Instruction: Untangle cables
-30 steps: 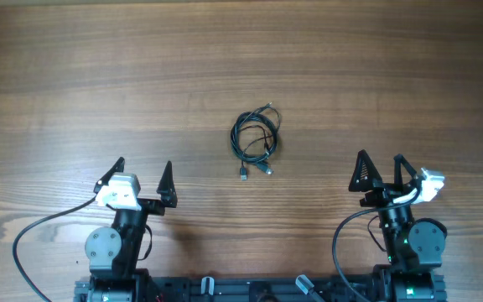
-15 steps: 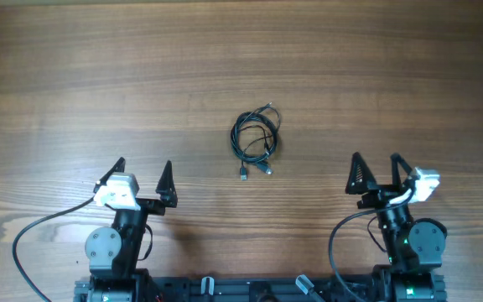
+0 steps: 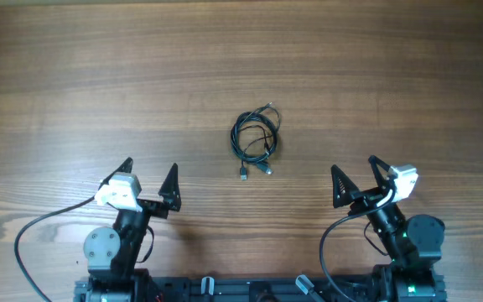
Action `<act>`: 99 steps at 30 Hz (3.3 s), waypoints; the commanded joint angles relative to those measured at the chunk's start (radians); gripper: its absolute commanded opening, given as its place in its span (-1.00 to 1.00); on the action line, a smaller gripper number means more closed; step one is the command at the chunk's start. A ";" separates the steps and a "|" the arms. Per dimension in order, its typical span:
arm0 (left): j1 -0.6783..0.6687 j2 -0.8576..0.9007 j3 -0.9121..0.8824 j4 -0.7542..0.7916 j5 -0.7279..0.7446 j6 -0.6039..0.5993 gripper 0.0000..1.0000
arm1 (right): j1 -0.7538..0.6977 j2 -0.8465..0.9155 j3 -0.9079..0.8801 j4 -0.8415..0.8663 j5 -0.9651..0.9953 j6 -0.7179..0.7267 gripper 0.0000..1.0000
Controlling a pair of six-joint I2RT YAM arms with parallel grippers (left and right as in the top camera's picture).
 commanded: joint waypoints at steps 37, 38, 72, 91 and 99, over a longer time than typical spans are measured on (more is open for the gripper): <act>-0.314 1.395 0.947 -0.345 0.293 -0.010 0.99 | 0.002 0.872 0.851 -0.576 -0.225 -0.014 0.81; -0.314 1.415 0.947 -0.335 0.293 -0.010 0.99 | 0.002 0.880 0.851 -0.583 -0.219 -0.023 0.76; -0.536 1.860 0.946 0.000 0.108 -0.106 -0.46 | 0.002 0.933 0.851 -0.662 -0.067 0.007 0.72; -0.429 1.260 1.107 -0.382 0.309 -0.166 -0.92 | 0.015 0.932 0.851 -0.599 -0.315 0.020 0.62; -0.288 1.205 1.107 -0.430 0.492 -0.194 -0.92 | 0.261 0.935 0.851 -0.374 -0.266 0.322 0.50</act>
